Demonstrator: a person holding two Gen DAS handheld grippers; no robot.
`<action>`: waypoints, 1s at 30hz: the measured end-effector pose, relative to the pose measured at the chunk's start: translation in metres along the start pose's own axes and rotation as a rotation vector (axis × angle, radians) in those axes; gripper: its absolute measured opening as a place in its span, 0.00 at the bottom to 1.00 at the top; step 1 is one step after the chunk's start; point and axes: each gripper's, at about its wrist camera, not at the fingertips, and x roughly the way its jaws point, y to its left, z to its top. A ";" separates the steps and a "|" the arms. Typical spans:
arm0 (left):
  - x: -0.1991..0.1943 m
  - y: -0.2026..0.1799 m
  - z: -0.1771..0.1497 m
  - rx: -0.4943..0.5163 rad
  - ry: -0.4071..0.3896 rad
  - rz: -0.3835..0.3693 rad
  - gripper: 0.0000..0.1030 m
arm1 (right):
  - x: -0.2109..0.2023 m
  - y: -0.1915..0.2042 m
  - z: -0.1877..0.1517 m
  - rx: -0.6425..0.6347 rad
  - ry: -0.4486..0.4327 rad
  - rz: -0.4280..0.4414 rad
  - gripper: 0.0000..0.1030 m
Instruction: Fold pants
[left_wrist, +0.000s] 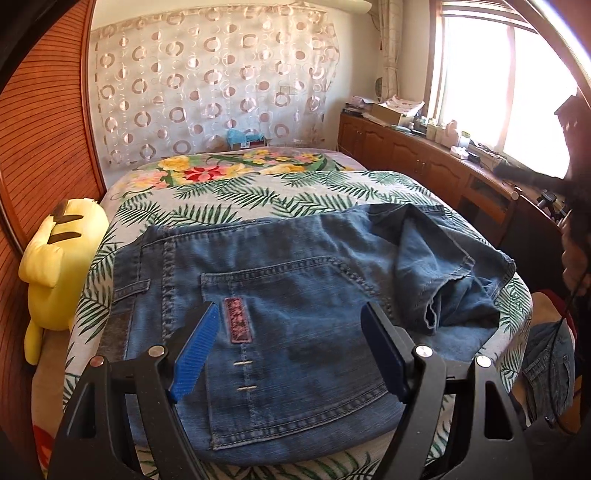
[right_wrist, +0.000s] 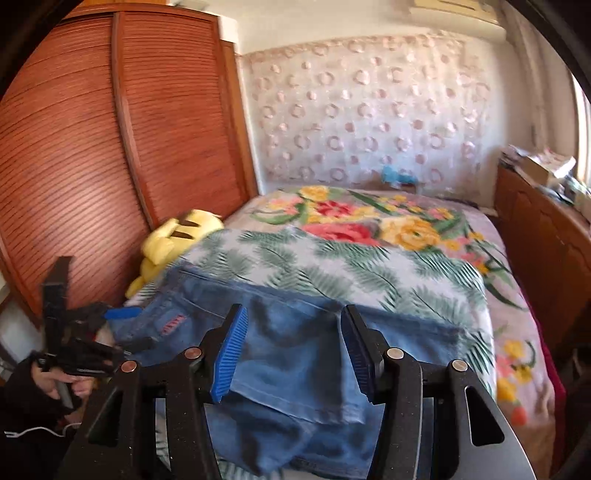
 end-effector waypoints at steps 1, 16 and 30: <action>0.000 -0.003 0.001 0.005 -0.002 -0.007 0.77 | 0.004 -0.002 -0.005 0.008 0.014 -0.018 0.53; 0.022 -0.063 0.011 0.099 0.024 -0.174 0.68 | 0.069 -0.020 -0.054 0.125 0.214 -0.039 0.53; 0.033 -0.065 0.004 0.104 0.060 -0.228 0.08 | 0.080 -0.031 -0.045 0.115 0.230 0.050 0.19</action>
